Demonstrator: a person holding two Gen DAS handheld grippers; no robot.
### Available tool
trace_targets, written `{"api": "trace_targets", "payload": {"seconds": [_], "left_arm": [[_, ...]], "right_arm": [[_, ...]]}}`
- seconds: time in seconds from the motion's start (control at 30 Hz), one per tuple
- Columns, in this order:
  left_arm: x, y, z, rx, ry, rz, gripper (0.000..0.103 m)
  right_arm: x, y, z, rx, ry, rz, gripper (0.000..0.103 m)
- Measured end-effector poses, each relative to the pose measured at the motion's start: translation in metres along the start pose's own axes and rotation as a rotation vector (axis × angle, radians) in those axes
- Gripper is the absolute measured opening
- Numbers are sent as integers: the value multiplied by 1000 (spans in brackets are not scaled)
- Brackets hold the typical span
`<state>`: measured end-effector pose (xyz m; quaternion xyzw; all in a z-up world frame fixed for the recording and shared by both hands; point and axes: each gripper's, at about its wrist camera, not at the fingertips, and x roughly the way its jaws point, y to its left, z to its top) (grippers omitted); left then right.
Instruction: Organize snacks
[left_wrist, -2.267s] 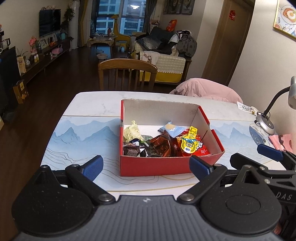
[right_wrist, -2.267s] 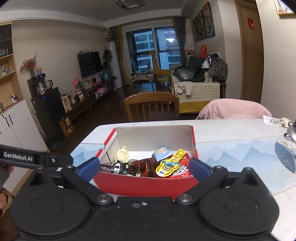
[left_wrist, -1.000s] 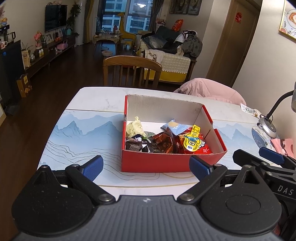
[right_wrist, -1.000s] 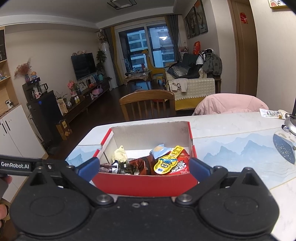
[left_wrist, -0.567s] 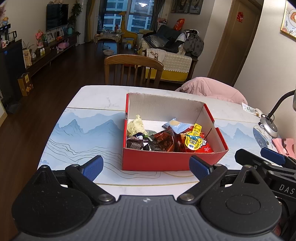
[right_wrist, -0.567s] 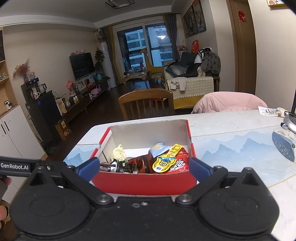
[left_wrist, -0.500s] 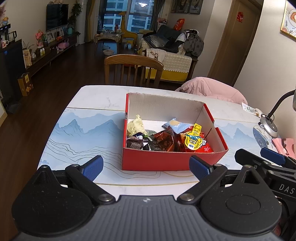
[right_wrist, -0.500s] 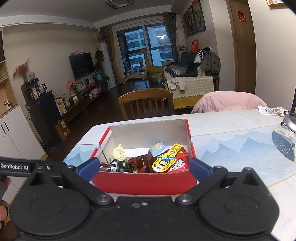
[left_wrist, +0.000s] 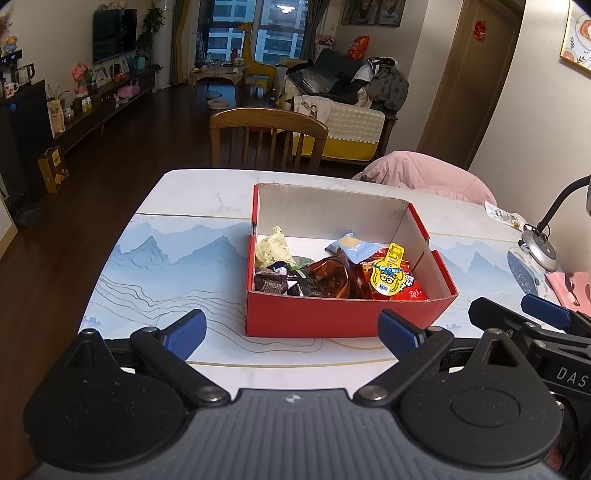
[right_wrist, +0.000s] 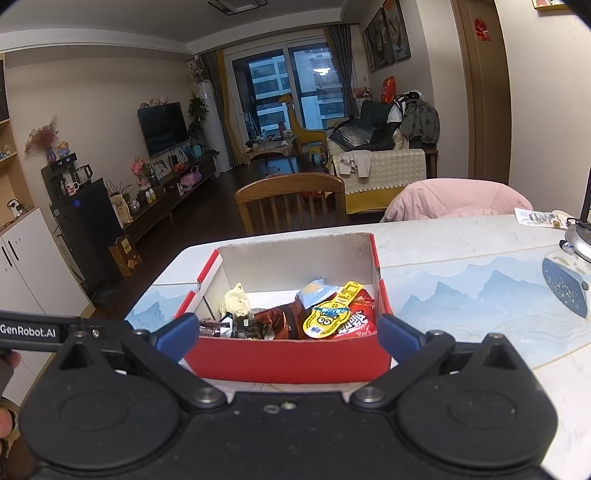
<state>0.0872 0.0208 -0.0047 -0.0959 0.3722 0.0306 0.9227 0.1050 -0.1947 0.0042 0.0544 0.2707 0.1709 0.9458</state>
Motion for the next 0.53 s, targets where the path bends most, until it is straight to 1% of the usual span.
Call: {"api": "trace_targets", "payload": {"seconds": [0.4,0.53], "left_arm": [[0,-2,-5,12,16,31,100],[5,-1,-6,8,41,31,100]], "right_arm": [[-1,-4,-11,18,30,-9,103],[2,-5,-16,24,52,-10,103]]}}
